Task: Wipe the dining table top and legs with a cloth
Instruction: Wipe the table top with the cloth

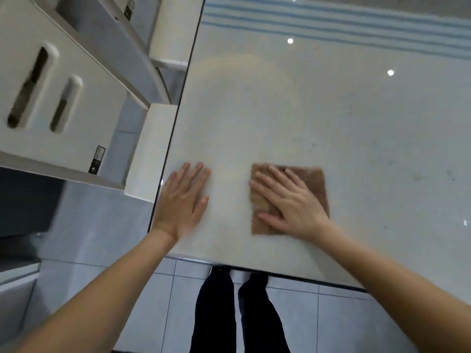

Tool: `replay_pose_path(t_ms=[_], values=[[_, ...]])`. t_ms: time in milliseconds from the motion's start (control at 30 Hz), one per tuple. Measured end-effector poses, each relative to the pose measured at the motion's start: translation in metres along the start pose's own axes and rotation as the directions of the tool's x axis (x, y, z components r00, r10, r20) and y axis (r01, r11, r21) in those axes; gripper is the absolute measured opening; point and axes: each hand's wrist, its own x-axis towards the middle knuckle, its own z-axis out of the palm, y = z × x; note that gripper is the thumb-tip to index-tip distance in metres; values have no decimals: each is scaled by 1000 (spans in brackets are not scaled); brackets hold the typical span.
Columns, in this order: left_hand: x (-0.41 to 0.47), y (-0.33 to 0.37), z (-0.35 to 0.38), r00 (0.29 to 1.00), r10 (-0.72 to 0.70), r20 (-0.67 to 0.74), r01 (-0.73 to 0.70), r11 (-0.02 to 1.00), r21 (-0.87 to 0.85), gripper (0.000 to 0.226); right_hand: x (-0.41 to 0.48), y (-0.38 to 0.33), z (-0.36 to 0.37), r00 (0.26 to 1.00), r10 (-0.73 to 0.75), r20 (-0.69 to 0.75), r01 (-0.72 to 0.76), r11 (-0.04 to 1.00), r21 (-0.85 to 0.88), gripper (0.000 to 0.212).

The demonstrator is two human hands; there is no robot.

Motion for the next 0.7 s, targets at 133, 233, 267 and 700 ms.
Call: replay_pose_path(t_ms=[133, 233, 267, 700], values=[[0, 0, 1, 998, 6, -57, -7, 1000, -16, 55, 83, 85, -18, 913, 388, -122, -378, 921, 100, 74], [-1, 0, 1, 997, -1, -74, -1, 1000, -24, 54, 122, 131, -29, 759, 644, -95, -637, 765, 93, 79], [-1, 0, 1, 997, -2, -75, 0, 1000, -27, 55, 127, 132, -29, 730, 678, -90, -674, 735, 72, 79], [0, 0, -1, 994, -10, -106, 7, 1000, -30, 54, -19, -62, 9, 984, -151, 96, 145, 987, 69, 75]])
